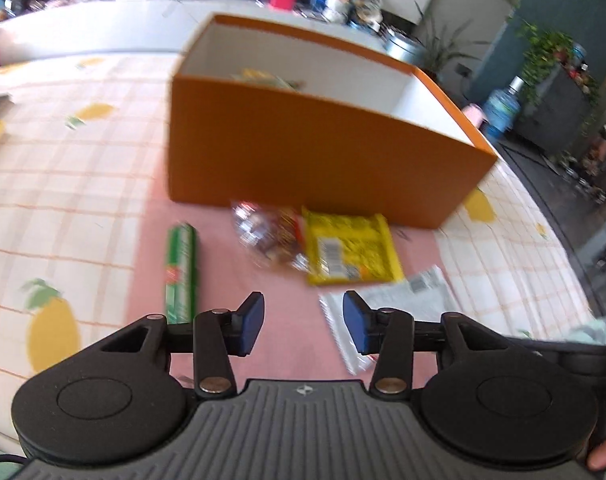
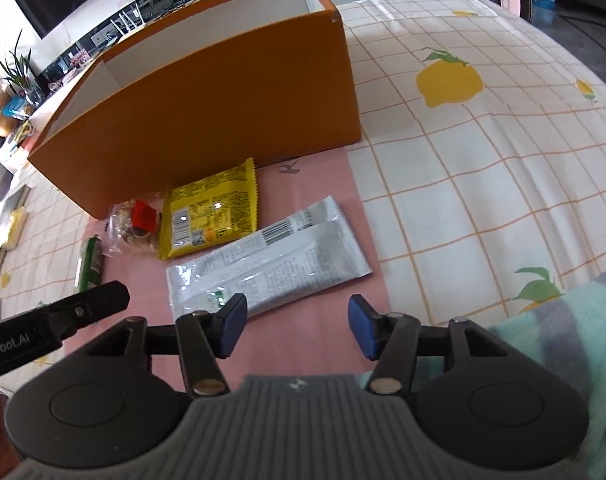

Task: Organize snacks
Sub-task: 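Grasp the green sausage with left tool while right tool grasps the white bar pack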

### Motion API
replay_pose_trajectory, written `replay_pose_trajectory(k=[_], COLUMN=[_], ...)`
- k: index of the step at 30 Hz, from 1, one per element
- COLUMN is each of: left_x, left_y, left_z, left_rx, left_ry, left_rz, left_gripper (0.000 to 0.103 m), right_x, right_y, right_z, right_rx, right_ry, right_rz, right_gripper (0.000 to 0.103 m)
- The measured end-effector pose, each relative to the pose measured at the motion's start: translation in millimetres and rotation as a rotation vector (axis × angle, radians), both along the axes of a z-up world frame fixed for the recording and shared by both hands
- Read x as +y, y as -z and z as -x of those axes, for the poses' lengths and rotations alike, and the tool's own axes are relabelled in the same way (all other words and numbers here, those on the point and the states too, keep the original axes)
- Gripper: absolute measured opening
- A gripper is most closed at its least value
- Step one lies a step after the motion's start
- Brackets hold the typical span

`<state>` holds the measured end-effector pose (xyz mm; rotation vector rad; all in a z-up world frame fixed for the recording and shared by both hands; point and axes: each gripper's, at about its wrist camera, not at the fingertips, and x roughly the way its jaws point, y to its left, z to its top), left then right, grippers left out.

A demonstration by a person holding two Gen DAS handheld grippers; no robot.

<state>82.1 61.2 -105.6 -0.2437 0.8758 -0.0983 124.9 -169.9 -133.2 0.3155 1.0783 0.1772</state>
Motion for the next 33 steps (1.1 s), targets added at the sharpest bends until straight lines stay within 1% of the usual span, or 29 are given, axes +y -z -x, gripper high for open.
replay_pose_trajectory(k=[2, 4, 6, 9, 11, 13, 16, 20, 22, 26, 28, 30, 33], left_x=[8, 16, 23, 30, 30, 30, 31, 31, 32, 30, 28, 27, 26], left_y=[-3, -3, 0, 6, 10, 13, 17, 21, 24, 28, 28, 29, 29], left_z=[-2, -7, -12, -19, -23, -23, -26, -28, -30, -33, -34, -36, -37], left_rx=[-0.011, -0.004, 0.014, 0.039, 0.051, 0.063, 0.074, 0.085, 0.09, 0.095, 0.086, 0.084, 0.082], left_ry=[-0.051, -0.094, -0.13, -0.168, -0.175, -0.175, -0.174, -0.173, -0.174, -0.169, -0.163, -0.157, -0.148], left_rz=[-0.037, -0.05, -0.06, -0.093, -0.112, -0.113, -0.111, -0.117, -0.112, -0.12, -0.132, -0.14, -0.143], left_gripper=[0.055, 0.055, 0.055, 0.055, 0.055, 0.055, 0.056, 0.056, 0.058, 0.059, 0.059, 0.059, 0.059], right_x=[6, 12, 16, 15, 14, 18, 32, 57, 63, 65, 63, 61, 57], right_y=[3, 7, 7, 8, 8, 8, 8, 11, 13, 13, 13, 14, 13], right_z=[-3, -7, -10, -21, -27, -32, -36, -34, -29, -26, -24, -21, -17], right_rx=[0.032, 0.058, 0.043, 0.035, 0.027, 0.01, -0.022, -0.064, -0.084, -0.096, -0.099, -0.102, -0.102], right_ry=[-0.001, 0.005, 0.039, 0.12, 0.154, 0.165, 0.143, 0.058, 0.02, -0.011, -0.023, -0.036, -0.073], right_rz=[-0.054, -0.074, -0.065, -0.048, -0.042, -0.017, 0.062, 0.212, 0.261, 0.285, 0.287, 0.288, 0.28], right_gripper=[0.06, 0.06, 0.063, 0.065, 0.067, 0.067, 0.067, 0.068, 0.069, 0.069, 0.066, 0.062, 0.059])
